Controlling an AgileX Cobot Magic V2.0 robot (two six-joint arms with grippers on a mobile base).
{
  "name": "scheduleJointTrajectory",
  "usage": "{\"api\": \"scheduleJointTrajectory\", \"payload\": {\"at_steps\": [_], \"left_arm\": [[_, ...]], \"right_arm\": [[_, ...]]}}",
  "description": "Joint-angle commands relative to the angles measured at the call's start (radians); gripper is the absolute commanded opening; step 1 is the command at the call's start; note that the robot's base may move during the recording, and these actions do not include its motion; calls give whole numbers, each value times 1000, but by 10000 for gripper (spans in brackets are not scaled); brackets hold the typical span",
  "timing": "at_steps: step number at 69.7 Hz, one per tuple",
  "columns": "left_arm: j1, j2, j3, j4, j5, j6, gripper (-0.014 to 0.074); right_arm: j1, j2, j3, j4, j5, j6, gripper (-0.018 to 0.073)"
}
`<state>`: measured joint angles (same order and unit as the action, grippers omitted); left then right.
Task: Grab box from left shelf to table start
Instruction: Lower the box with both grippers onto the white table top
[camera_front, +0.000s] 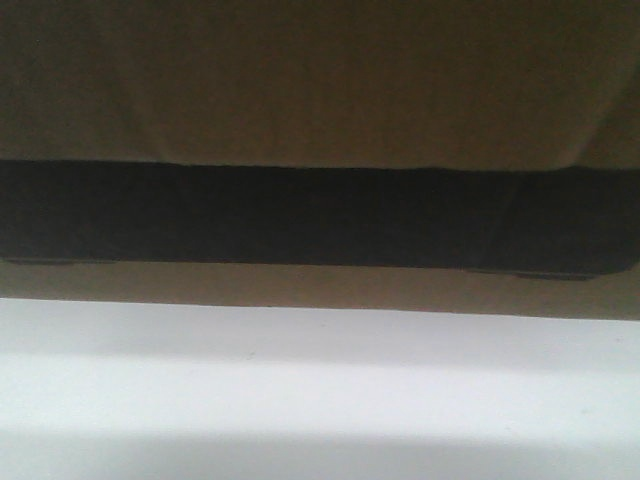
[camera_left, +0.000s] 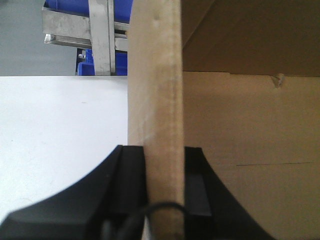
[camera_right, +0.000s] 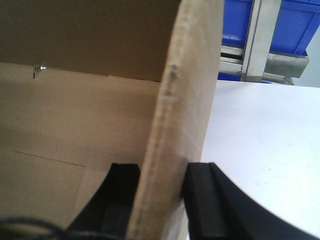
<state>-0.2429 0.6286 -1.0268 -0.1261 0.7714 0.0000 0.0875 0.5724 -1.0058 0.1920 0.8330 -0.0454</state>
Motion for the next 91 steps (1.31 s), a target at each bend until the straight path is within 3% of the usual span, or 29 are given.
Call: {"api": "scheduleJointTrajectory", "payload": {"at_steps": [1, 27, 37, 51, 64, 71, 91], "left_arm": [[-15, -8, -44, -141, -147, 0, -104], [-15, -8, -44, -162, -147, 0, -104], [-13, 22, -73, -166, -92, 0, -102], [-13, 148, -165, -166, 25, -6, -102], [-13, 286, -194, -166, 57, -12, -102], [7, 355, -194, -166, 57, -49, -102], [88, 499, -194, -166, 46, -51, -102]], "right_arm": [[1, 9, -38, 41, -138, -27, 57], [1, 9, -39, 80, -85, -27, 57], [1, 41, -48, 114, -55, -27, 57], [1, 190, -146, 114, 75, -27, 57], [1, 346, -256, 114, 196, -28, 57], [1, 430, -282, 113, 210, -28, 57], [1, 604, -280, 112, 137, -39, 57]]}}
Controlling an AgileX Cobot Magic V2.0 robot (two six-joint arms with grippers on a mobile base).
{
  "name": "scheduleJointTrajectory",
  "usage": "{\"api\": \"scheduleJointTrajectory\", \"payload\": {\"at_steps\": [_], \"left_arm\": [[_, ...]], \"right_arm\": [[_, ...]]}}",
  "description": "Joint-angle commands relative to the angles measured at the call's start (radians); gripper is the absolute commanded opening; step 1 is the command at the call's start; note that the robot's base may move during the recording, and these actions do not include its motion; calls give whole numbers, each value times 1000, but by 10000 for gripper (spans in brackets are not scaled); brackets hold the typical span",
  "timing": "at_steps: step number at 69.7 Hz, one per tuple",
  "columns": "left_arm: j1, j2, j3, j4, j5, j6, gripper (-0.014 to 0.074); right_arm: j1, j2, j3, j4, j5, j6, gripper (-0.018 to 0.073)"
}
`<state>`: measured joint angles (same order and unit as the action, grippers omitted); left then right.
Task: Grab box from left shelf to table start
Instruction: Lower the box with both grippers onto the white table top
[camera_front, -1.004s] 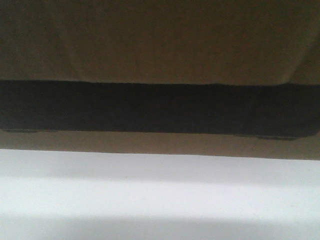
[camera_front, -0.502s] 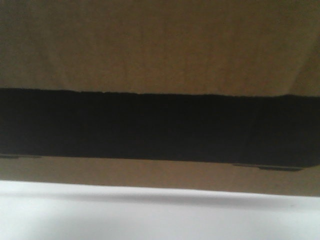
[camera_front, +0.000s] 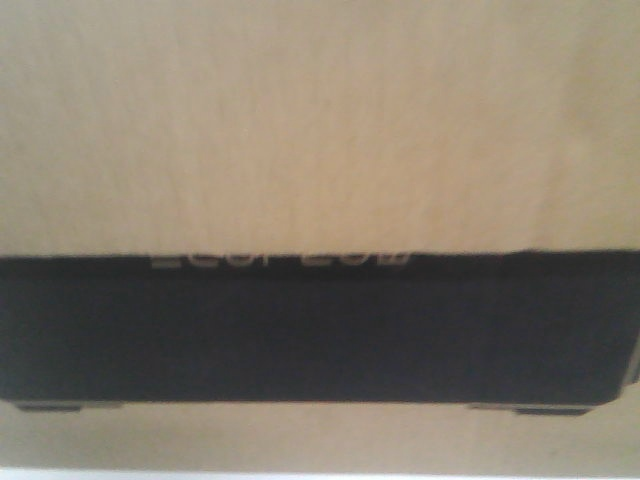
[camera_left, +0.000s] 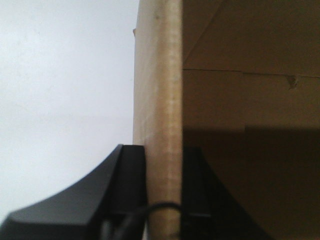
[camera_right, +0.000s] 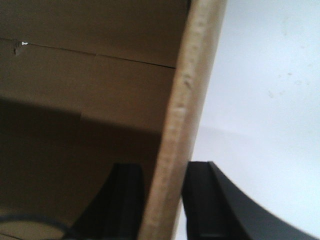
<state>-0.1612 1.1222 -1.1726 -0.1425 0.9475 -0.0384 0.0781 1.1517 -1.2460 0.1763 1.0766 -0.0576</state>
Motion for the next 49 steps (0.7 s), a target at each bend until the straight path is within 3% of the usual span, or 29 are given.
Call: {"api": "scheduleJointTrajectory", "payload": {"at_steps": [1, 16, 43, 49], "left_arm": [[6, 12, -48, -150, -130, -12, -102], [18, 98, -48, -150, -151, -12, -102], [18, 197, -48, -150, -130, 14, -101], [18, 197, -48, -156, -134, 38, -100]], "right_arm": [[11, 29, -40, 128, -109, -27, 57], [11, 130, -40, 123, -178, -28, 57], [11, 186, -40, 123, -172, -30, 60], [11, 186, -40, 123, -172, -34, 97]]}}
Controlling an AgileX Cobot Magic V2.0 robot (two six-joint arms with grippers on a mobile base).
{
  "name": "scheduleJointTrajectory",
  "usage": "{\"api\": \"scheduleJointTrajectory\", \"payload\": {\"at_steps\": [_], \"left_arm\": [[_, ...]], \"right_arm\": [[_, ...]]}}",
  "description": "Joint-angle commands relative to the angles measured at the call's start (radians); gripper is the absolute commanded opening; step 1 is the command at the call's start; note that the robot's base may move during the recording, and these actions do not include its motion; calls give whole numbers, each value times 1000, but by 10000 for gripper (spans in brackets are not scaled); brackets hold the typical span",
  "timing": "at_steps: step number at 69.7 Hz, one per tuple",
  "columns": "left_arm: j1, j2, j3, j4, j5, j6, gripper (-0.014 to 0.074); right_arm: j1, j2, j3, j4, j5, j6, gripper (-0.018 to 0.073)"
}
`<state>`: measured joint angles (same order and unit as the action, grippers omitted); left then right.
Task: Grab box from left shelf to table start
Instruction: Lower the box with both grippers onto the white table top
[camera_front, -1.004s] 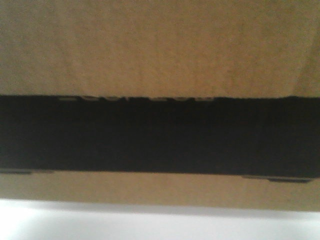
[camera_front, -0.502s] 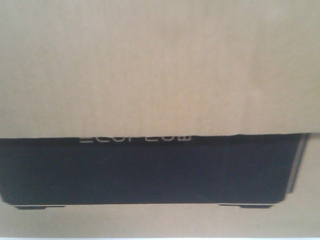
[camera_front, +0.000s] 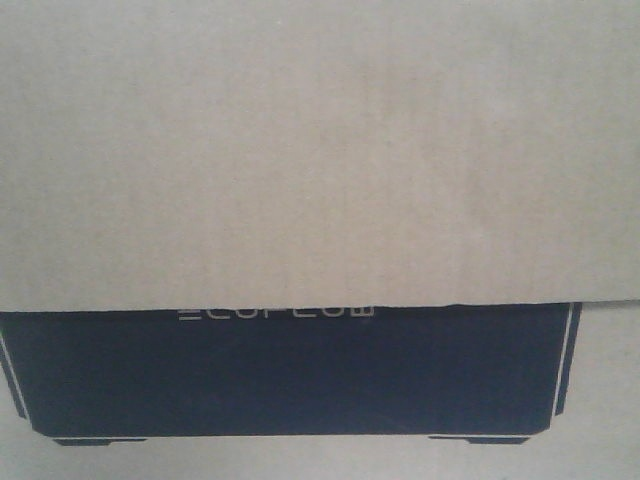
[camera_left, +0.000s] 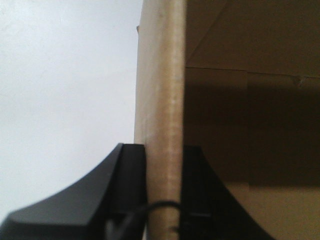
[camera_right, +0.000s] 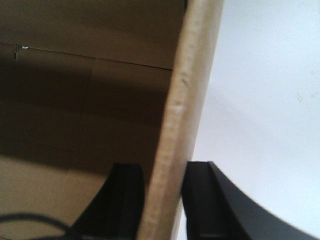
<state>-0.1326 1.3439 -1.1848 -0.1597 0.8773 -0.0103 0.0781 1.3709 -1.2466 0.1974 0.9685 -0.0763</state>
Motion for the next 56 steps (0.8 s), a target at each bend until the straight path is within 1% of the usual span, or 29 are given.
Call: {"api": "scheduleJointTrajectory", "payload": {"at_steps": [1, 7, 8, 12, 13, 18, 23, 25, 27, 28, 33, 36, 39, 45, 52, 56], "left_arm": [[-11, -25, -36, -139, -64, 10, -99], [-11, -25, -36, -139, -64, 20, -92], [-11, -25, -36, -139, -64, 20, -87], [-11, -25, -36, -140, -62, 20, -44], [-11, -25, -36, -140, -62, 20, -27], [-11, -25, -36, -140, -62, 20, 93], [-11, -25, -36, -140, -62, 20, 258], [-11, -25, -36, -140, -62, 20, 324], [-11, -25, -36, -140, -62, 20, 371], [-11, -25, -36, -140, -64, 20, 414], [-11, -25, -36, -140, -66, 20, 511], [-11, -25, -36, -140, -66, 20, 549], [-11, -25, -36, -140, -66, 20, 563], [-11, -25, -38, -134, -66, 20, 555], [-11, -27, -59, -97, -62, 20, 555], [-11, -27, -84, -67, -40, 20, 555]], "right_arm": [[11, -33, -40, 102, -63, -15, 104], [11, -33, -40, 102, -59, -15, 217], [11, -33, -40, 100, -58, -15, 256], [11, -33, -40, 94, -55, -15, 349], [11, -33, -40, 94, -53, -15, 387], [10, -33, -40, 89, -46, -15, 495], [10, -33, -40, 85, -43, -15, 550], [10, -33, -40, 84, -43, -15, 561], [10, -33, -40, 84, -43, -15, 564], [10, -33, -40, 83, -43, -15, 562], [10, -33, -40, 75, -43, -15, 561], [10, -33, -40, 62, -42, -15, 561], [10, -33, -40, 47, -41, -15, 561], [10, -35, -40, 12, -40, -15, 561], [10, -40, -40, -15, -38, -15, 561], [10, -42, -41, -21, -38, -15, 561]]}}
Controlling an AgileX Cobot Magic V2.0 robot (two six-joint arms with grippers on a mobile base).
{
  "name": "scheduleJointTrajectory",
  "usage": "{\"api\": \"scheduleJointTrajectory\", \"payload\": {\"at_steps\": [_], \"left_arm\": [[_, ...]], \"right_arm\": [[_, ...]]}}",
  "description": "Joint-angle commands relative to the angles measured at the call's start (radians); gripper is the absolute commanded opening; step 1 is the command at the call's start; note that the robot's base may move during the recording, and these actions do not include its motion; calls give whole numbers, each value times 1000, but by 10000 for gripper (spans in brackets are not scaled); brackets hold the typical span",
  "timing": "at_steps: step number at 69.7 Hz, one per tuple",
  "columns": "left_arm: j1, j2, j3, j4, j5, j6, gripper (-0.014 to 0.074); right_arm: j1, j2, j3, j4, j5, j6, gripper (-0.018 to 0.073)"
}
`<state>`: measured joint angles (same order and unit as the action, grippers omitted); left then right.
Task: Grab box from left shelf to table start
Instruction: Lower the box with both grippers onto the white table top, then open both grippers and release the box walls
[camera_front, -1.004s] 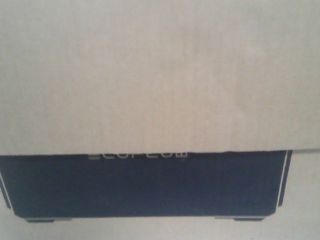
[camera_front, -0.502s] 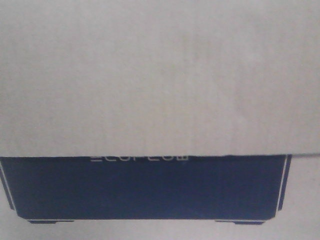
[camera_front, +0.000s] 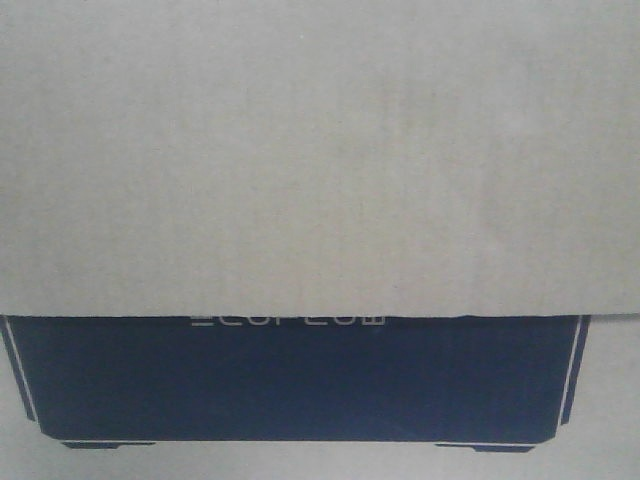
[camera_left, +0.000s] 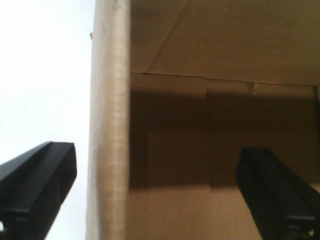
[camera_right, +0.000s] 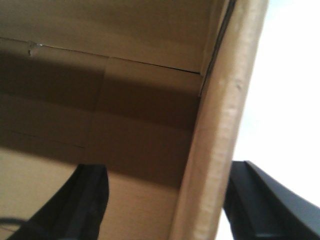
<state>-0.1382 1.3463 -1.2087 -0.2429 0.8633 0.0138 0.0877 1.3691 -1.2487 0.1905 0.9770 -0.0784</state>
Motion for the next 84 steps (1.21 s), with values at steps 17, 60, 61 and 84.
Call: {"api": "scheduleJointTrajectory", "payload": {"at_steps": [17, 60, 61, 84], "left_arm": [[-5, -32, -214, 71, 93, -4, 555], [-5, -424, -192, 91, 74, 13, 202], [-5, -438, -175, 91, 66, 13, 184], [-5, -723, 218, 151, -151, 13, -99]], "right_arm": [[-1, -68, -49, -102, -44, -11, 561], [-1, -419, -113, -123, 4, 21, 57], [-1, -435, -100, -123, -1, 21, 59], [-1, -742, 263, -123, -242, 21, 56]]}}
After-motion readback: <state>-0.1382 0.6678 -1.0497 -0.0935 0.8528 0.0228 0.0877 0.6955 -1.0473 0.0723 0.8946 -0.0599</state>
